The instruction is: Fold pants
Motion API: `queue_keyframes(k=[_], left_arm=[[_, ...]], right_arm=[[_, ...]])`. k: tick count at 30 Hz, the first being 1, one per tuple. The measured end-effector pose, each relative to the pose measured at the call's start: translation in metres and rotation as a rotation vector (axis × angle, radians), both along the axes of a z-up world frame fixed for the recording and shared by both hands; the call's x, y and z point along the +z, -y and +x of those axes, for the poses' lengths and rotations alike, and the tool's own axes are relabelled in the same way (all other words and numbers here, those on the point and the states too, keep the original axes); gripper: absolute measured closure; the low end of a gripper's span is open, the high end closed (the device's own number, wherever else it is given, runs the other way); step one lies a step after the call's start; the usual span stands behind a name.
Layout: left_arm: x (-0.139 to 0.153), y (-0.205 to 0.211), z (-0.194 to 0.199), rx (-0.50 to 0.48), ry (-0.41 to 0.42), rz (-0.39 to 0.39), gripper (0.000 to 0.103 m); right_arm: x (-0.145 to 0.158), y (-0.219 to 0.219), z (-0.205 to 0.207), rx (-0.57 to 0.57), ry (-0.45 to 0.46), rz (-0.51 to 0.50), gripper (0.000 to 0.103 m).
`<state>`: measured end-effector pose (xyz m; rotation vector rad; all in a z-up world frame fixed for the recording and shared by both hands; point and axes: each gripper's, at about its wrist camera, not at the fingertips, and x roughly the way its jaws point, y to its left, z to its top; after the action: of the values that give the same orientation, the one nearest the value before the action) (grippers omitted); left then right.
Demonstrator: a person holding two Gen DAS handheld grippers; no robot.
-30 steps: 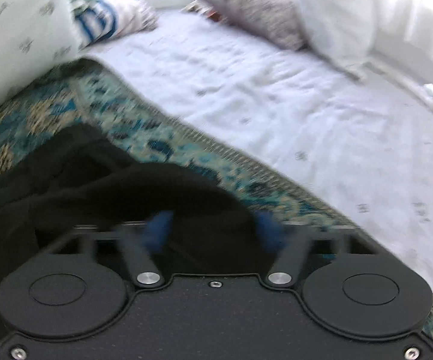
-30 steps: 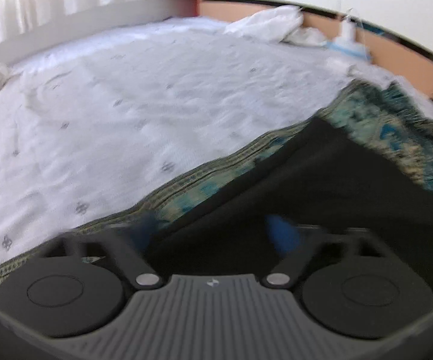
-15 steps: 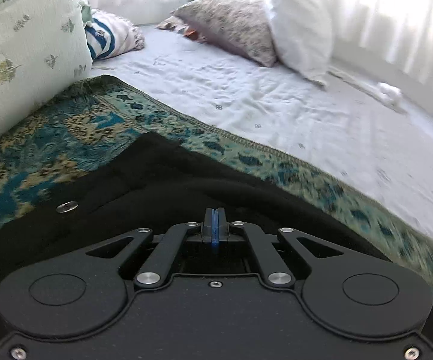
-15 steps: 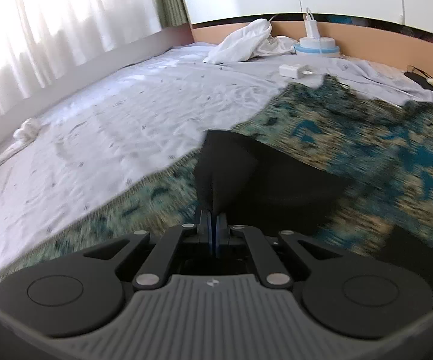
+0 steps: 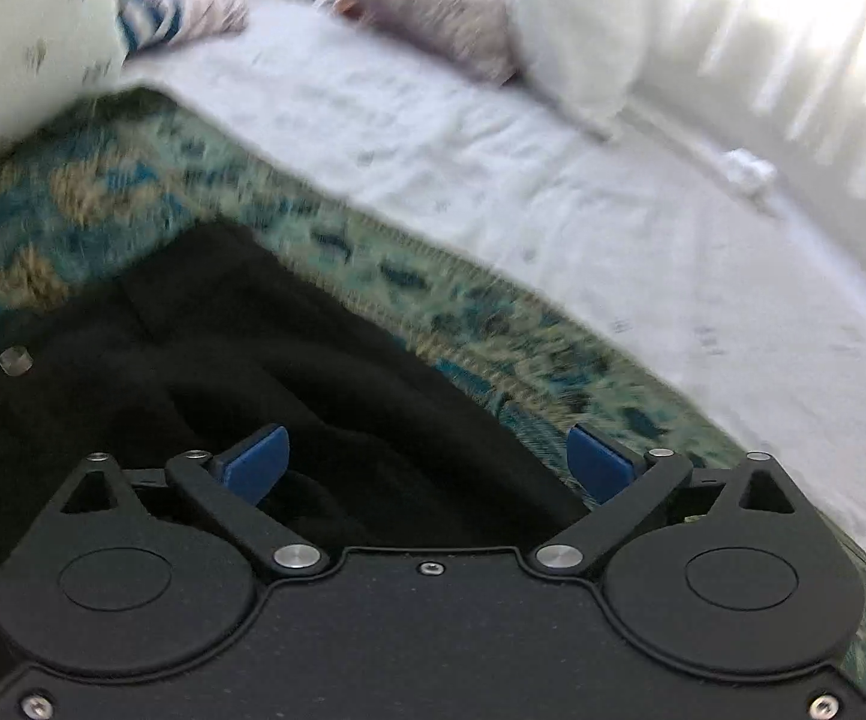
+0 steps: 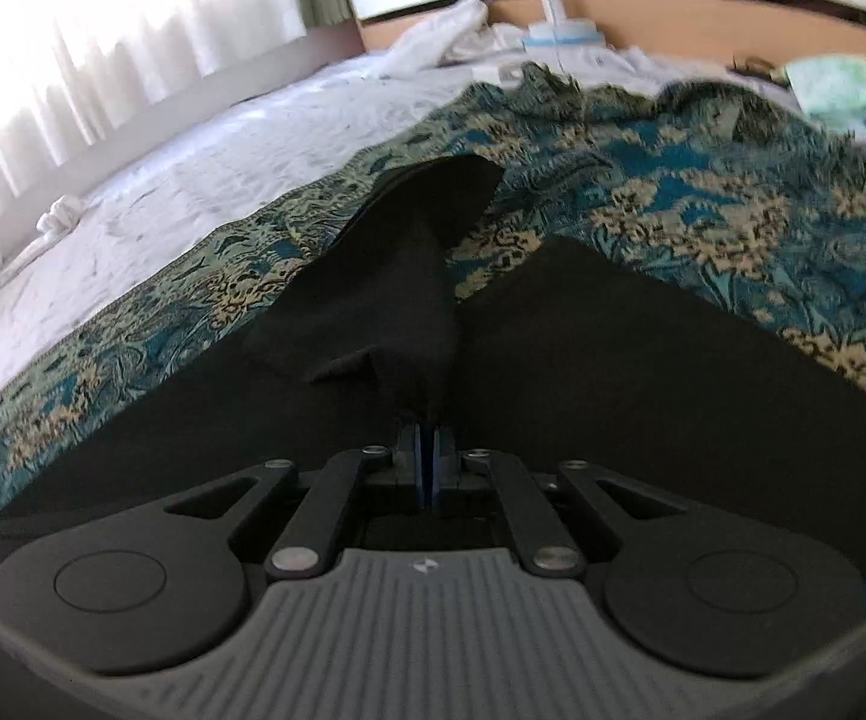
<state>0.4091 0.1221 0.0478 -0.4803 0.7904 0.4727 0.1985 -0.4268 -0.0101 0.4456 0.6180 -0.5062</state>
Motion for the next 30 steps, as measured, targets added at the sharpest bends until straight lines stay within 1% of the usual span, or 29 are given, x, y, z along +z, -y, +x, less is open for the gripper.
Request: queue_keyframes(k=[1, 3, 5, 7, 8, 12, 14, 15, 16, 17, 18, 20, 22, 24, 28, 29, 30], left_arm=[[-0.008, 0.001, 0.008, 0.037, -0.034, 0.005, 0.0], [-0.027, 0.001, 0.023, 0.109, -0.109, 0.024, 0.0], [-0.034, 0.01, 0.031, 0.151, -0.118, 0.141, 0.0], [-0.039, 0.014, 0.038, 0.165, -0.146, 0.17, 0.0], [-0.038, 0.015, 0.039, 0.175, -0.145, 0.17, 0.0], [-0.034, 0.01, 0.043, 0.196, -0.153, 0.111, 0.0], [-0.034, 0.008, 0.044, 0.184, -0.16, 0.108, 0.001], [-0.034, 0.008, 0.046, 0.145, -0.17, 0.133, 0.006], [-0.031, 0.013, 0.043, 0.108, -0.157, 0.168, 0.039], [-0.025, 0.017, 0.037, 0.098, -0.119, 0.213, 0.061], [-0.018, 0.019, 0.029, 0.078, -0.077, 0.242, 0.099], [-0.005, 0.01, 0.013, 0.023, -0.01, 0.196, 0.098], [0.011, 0.002, -0.008, -0.02, 0.05, 0.203, 0.099], [0.028, -0.008, -0.038, -0.072, 0.103, 0.218, 0.099], [0.053, -0.03, -0.12, -0.121, 0.207, 0.209, 0.099], [0.053, -0.035, -0.145, -0.123, 0.232, 0.213, 0.099], [0.054, -0.038, -0.164, -0.126, 0.237, 0.219, 0.099]], right_arm=[[-0.001, 0.0, -0.001, 0.001, 0.002, -0.002, 0.098], [-0.004, 0.001, -0.003, 0.002, 0.011, 0.008, 0.098], [-0.005, 0.003, -0.004, 0.007, 0.019, 0.015, 0.098], [-0.006, 0.003, -0.005, 0.016, 0.02, 0.003, 0.097], [-0.006, 0.002, -0.005, 0.021, 0.019, -0.005, 0.097], [-0.006, 0.0, -0.005, 0.023, 0.019, -0.011, 0.097], [-0.006, -0.001, -0.005, 0.021, 0.022, -0.013, 0.097], [-0.006, -0.002, -0.005, 0.018, 0.023, -0.016, 0.097], [-0.006, -0.002, -0.005, 0.014, 0.024, -0.017, 0.097], [-0.005, -0.002, -0.006, 0.011, 0.029, -0.01, 0.097], [-0.004, -0.001, -0.007, 0.006, 0.034, -0.001, 0.097], [0.002, 0.001, -0.011, -0.005, 0.049, 0.006, 0.098], [0.01, 0.004, -0.018, 0.003, 0.073, 0.012, 0.098], [0.018, 0.004, -0.026, 0.0, 0.094, 0.015, 0.098], [0.035, 0.001, -0.055, 0.003, 0.134, 0.004, 0.098], [0.038, 0.0, -0.064, 0.006, 0.14, 0.002, 0.098], [0.039, 0.0, -0.073, 0.007, 0.142, 0.006, 0.098]])
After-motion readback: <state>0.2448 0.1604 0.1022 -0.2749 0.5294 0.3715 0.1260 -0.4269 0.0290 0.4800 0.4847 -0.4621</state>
